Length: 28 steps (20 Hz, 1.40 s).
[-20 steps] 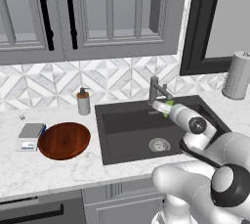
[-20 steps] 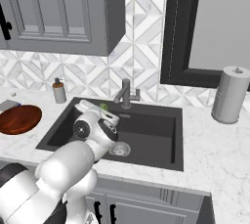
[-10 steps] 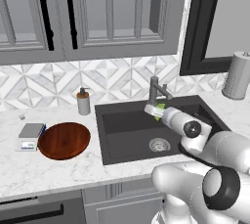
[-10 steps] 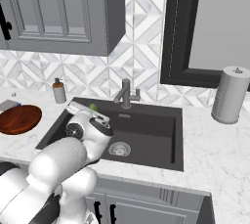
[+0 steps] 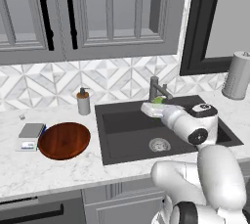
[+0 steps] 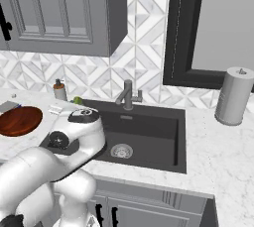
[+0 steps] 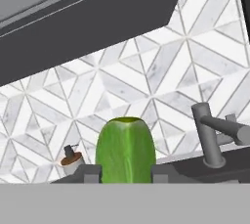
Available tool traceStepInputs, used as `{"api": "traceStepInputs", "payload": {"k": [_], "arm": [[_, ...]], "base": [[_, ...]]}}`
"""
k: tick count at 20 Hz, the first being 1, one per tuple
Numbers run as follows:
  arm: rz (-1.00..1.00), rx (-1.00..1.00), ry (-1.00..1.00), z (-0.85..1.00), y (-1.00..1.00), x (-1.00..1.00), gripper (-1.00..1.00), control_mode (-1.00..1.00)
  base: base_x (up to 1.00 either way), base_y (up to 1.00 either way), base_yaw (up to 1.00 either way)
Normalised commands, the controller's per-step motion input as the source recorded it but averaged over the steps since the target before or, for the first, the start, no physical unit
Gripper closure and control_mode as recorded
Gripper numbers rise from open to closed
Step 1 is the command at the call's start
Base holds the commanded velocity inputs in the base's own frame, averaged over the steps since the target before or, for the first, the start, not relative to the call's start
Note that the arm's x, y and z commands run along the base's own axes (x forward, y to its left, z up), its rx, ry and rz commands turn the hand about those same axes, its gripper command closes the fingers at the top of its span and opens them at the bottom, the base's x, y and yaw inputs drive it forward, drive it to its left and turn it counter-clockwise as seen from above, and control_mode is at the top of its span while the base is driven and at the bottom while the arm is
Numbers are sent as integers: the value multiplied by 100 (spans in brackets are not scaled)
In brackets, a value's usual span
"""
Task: Pick the lemon wedge from the sink and place it in the bowl. Then pick the bowl and place it in the microwave. Then close the microwave door and press the start button.
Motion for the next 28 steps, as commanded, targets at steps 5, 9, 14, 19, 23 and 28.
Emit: {"api": "traceStepInputs", "payload": {"k": [5,9,14,19,23,28], "arm": [[0,-8,-1,100,34,-39,100,-100],[1,-1,13,100,16,-13,100,-100],[0,1,10,100,49,-10,100,-100],[0,4,3,100,77,-39,100,-100],[3,-40,24,100,53,-56,100,-100],[0,-73,8,100,61,-38,100,-100]], "base": [[0,0,0],[0,0,0],[0,0,0],[0,0,0],[0,0,0],[0,0,0]]}}
